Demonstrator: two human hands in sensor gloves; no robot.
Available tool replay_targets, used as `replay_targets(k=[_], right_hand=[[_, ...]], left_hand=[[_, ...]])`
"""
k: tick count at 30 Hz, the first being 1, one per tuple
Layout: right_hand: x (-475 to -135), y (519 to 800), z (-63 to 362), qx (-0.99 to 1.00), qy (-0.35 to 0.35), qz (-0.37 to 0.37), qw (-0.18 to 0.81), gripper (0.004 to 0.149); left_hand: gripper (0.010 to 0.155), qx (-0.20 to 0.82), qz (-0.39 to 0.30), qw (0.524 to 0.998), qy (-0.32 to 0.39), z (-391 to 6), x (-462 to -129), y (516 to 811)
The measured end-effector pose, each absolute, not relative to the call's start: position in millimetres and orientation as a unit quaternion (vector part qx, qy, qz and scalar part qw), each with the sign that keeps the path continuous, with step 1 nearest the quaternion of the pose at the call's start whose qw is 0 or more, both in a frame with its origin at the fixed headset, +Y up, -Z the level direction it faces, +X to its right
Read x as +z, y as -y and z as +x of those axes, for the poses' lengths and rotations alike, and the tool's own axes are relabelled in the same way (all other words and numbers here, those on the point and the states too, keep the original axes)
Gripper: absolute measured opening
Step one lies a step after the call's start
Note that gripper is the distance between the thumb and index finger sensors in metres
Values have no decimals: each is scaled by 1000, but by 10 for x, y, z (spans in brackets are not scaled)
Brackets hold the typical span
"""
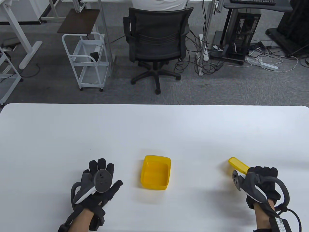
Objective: Cover the plastic food container
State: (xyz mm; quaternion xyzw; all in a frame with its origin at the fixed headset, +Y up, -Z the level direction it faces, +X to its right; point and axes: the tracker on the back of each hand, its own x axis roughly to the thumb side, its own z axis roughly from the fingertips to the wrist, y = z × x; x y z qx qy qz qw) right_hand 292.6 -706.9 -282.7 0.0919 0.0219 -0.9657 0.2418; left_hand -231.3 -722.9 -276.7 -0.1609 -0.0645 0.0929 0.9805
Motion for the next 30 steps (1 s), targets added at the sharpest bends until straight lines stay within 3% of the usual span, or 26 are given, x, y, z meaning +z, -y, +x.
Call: replay_targets(k=[5, 8, 15, 17, 23, 30], right_hand=[[-2962, 6823, 2844, -989, -58, 109, 75, 41], [-3016, 6709, 2794, -986, -68, 111, -100, 41], [-3110, 6769, 2392, -928, -13, 27, -371, 42], [-3114, 6813, 2209, -909, 9, -4, -417, 42], [-3103, 6985, 1545, -836, 97, -95, -532, 42], [-3057, 7088, 1054, -801, 157, -162, -554, 41]], left_hand=[[80, 99, -167, 979, 68, -2316, -2785, 7251], [80, 107, -170, 977, 69, -2324, -2807, 7269], [79, 181, -150, 967, 97, -2314, -2843, 7320], [77, 236, -110, 957, 127, -2284, -2846, 7335], [74, 357, -74, 917, 161, -2107, -2852, 7309], [61, 381, -26, 917, 115, -1950, -2788, 7239]])
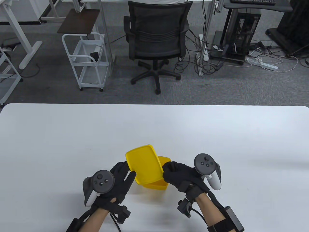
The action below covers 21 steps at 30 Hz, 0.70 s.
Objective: Cover the plastic food container
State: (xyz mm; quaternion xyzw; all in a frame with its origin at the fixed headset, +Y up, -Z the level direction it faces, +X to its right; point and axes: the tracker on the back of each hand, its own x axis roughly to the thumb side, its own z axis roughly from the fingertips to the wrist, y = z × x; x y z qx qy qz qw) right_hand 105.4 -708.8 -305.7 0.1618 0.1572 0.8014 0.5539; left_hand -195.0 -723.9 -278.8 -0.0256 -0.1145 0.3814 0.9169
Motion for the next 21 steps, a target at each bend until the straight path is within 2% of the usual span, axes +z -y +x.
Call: replay_targets(k=[4, 6, 10, 13, 17, 21], right_hand=[[-3046, 7104, 1057, 795, -153, 158, 566, 41], [-3031, 7110, 1052, 798, -153, 160, 560, 41], [-2957, 7089, 1039, 810, -141, 163, 545, 42], [-2877, 7012, 1080, 847, -82, 169, 497, 44], [-2741, 6897, 1179, 895, -6, 163, 415, 57], [-2644, 6956, 1295, 950, 40, 133, 279, 64]], left_hand=[[47, 403, 2, 910, 94, -1972, -2776, 7212], [45, 393, 6, 916, 87, -1946, -2771, 7213], [43, 452, -28, 888, 85, -1948, -2795, 7266], [43, 445, -20, 892, 74, -1965, -2778, 7250], [44, 432, -19, 899, 70, -1997, -2767, 7250], [44, 398, -14, 915, 65, -2045, -2742, 7258]])
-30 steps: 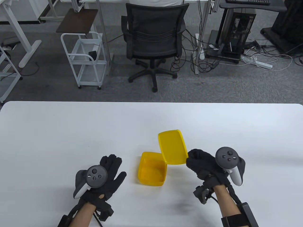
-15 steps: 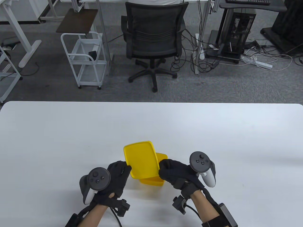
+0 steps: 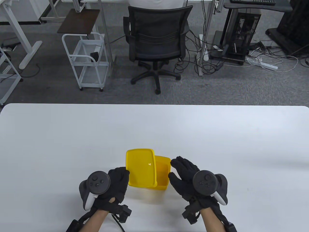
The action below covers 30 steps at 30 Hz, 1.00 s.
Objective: Cover the plastic food container
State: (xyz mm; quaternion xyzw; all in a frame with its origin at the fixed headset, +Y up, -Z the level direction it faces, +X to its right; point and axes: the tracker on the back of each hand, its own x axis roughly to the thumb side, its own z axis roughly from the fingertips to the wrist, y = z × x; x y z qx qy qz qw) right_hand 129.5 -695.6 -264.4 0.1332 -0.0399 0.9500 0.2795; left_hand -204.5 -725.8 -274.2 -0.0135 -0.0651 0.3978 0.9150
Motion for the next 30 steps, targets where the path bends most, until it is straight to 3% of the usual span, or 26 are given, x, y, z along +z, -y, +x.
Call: replay_targets(k=[3, 6, 9, 16, 22, 30], right_hand=[[-2625, 7133, 1389, 971, 50, 114, 206, 69], [-2635, 7266, 1466, 984, 8, 101, 145, 76], [-2691, 7352, 1491, 986, -23, 100, 130, 80], [-2773, 7425, 1528, 988, -42, 93, 117, 83], [-2795, 7475, 1535, 988, -55, 90, 109, 83], [-2793, 7489, 1487, 990, -52, 90, 98, 84]], left_hand=[[44, 372, -7, 926, 63, -2074, -2715, 7255], [44, 357, -2, 932, 61, -2082, -2691, 7213], [44, 334, -1, 940, 72, -2029, -2740, 7104], [45, 154, -60, 982, 89, -1514, -3141, 6797], [45, 49, -100, 992, 61, -1143, -3347, 6952], [45, -51, -106, 992, 36, -990, -3349, 7202]])
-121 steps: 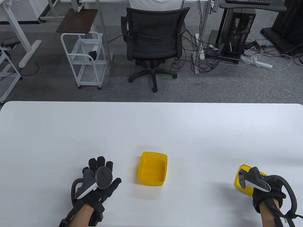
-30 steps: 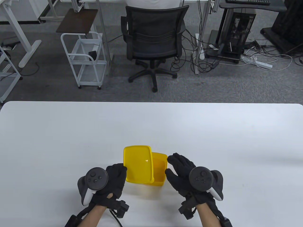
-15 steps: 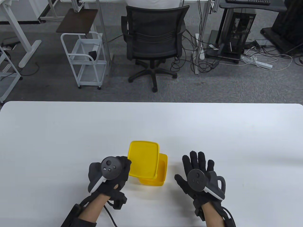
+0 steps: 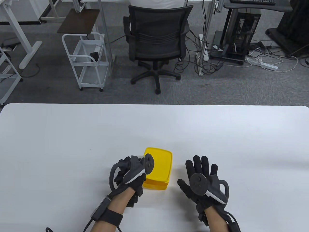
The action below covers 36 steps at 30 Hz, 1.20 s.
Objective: Cover the plastic food container
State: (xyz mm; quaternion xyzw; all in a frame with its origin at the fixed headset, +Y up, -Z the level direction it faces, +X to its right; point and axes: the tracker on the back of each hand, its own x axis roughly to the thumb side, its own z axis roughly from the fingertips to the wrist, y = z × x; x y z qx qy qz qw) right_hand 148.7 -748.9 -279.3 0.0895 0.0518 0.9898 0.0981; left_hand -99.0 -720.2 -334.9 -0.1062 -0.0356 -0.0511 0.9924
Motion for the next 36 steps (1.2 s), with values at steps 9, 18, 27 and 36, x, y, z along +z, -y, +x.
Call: replay_targets(k=[9, 18, 27, 36], right_hand=[[-2789, 7480, 1502, 992, -37, 78, 90, 83], [-2785, 7481, 1483, 994, -34, 73, 79, 82], [-2765, 7507, 1271, 989, 6, 61, 131, 69], [-2807, 7574, 980, 979, -8, -20, 203, 53]], left_hand=[[45, -91, -146, 985, 4, -924, -3317, 7262], [45, -96, -165, 982, -5, -927, -3272, 7292], [56, -16, -151, 988, -28, -1100, -3130, 7273], [53, 98, -217, 970, -55, -1261, -3104, 7303]])
